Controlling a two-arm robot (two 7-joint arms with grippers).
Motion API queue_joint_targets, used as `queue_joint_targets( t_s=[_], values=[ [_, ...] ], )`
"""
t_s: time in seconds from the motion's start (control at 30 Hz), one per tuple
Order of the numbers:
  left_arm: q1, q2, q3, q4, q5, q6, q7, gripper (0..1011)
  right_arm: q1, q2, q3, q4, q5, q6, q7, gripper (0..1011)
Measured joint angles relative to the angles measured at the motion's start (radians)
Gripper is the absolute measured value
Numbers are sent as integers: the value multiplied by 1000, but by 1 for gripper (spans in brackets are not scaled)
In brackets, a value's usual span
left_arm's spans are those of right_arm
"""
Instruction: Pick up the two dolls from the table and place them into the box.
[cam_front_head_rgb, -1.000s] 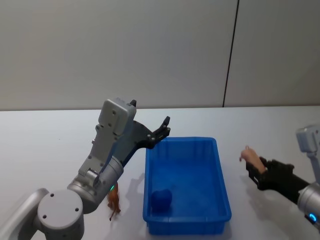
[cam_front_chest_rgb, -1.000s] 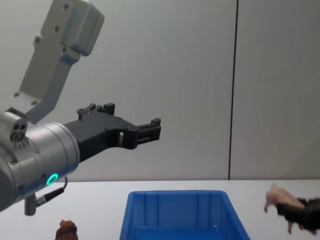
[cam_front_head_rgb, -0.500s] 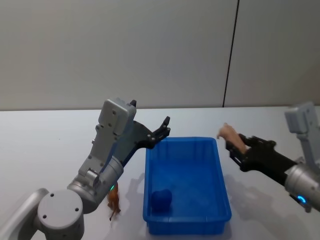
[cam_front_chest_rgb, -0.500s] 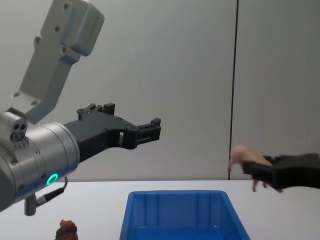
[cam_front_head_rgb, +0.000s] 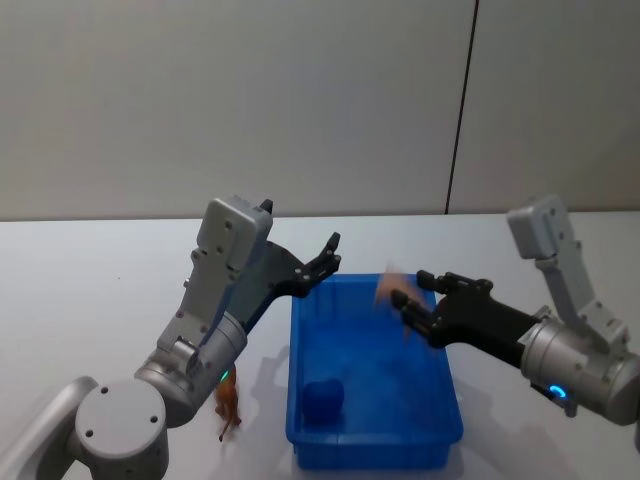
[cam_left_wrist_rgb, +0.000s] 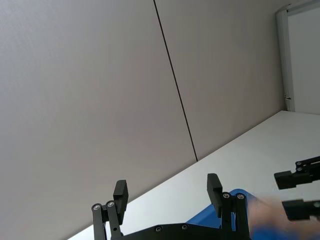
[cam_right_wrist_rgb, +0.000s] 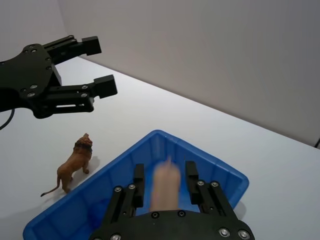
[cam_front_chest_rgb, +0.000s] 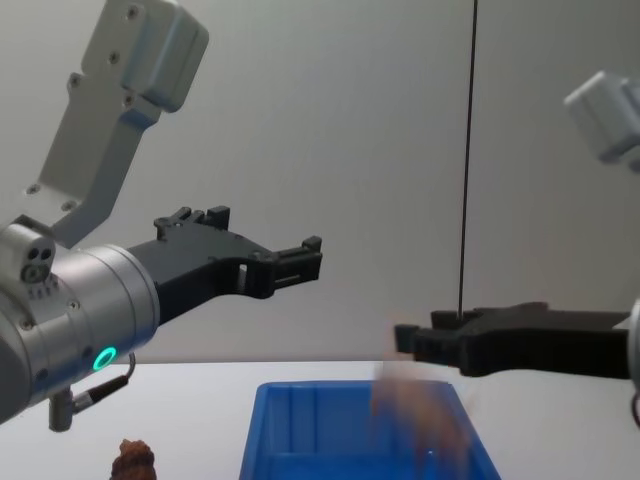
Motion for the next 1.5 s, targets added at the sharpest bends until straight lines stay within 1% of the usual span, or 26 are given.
queue_joint_targets(
  t_s=[0.03,0.07,0.13,0.17,0.23,0.3,0.33,0.4,0.43,0.5,0.53,0.63,0.77,0.83,0.93,0.97,1.1,1.17,1.37,1.5],
  values=[
    [0,0,0,0,0,0,0,1001,5,-5,-4,5,-4,5,5,474],
    [0,0,0,0,0,0,0,1001,6,-6,-5,6,-6,7,7,490],
    [0,0,0,0,0,0,0,1001,11,-11,-10,13,-12,14,12,576],
    [0,0,0,0,0,0,0,1001,13,-12,-12,15,-13,16,13,594],
    [0,0,0,0,0,0,0,1001,17,-16,-15,21,-17,20,14,677],
    [0,0,0,0,0,0,0,1001,20,-17,-17,26,-21,22,14,715],
    [0,0,0,0,0,0,0,1001,21,-17,-17,27,-21,23,14,771],
    [0,0,0,0,0,0,0,1001,22,-17,-17,29,-22,23,14,808],
    [0,0,0,0,0,0,0,1001,22,-17,-17,30,-23,22,13,861],
    [0,0,0,0,0,0,0,1001,22,-16,-17,30,-23,20,11,898],
    [0,0,0,0,0,0,0,1001,22,-15,-17,30,-23,19,10,943],
    [0,0,0,0,0,0,0,1001,17,-6,-10,27,-19,10,-1,1000],
    [0,0,0,0,0,0,0,1001,7,7,-1,18,-7,-1,-13,1001],
    [0,0,0,0,0,0,0,1001,-3,19,7,10,7,-10,-21,1001],
    [0,0,0,0,0,0,0,1001,-24,43,24,-4,35,-25,-33,1001],
    [0,0,0,0,0,0,0,1001,-24,43,24,-4,35,-25,-33,1001],
    [0,0,0,0,0,0,0,1001,-48,70,42,-18,65,-42,-42,1001],
    [0,0,0,0,0,0,0,1001,-67,91,56,-29,85,-53,-52,1001],
    [0,0,0,0,0,0,0,1001,-95,121,76,-45,118,-72,-67,1001],
    [1,0,0,0,0,0,0,1001,-107,134,84,-52,131,-79,-73,1001]
  ],
)
